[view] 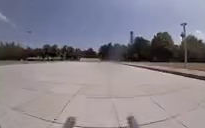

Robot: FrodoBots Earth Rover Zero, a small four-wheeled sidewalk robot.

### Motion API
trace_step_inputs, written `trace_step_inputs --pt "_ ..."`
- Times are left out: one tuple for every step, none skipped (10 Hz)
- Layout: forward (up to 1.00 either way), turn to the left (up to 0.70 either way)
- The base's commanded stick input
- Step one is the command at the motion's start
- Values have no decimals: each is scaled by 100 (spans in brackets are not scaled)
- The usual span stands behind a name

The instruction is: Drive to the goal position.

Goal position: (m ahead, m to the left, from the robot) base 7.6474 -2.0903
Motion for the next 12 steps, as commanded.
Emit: trace_step_inputs --pt "100 0" --pt "100 0" --pt "100 0" --pt "100 0" --pt "100 0" --pt "100 0" --pt "100 0" --pt "100 0" --pt "100 0" --pt "100 0" --pt "100 0" --pt "100 0"
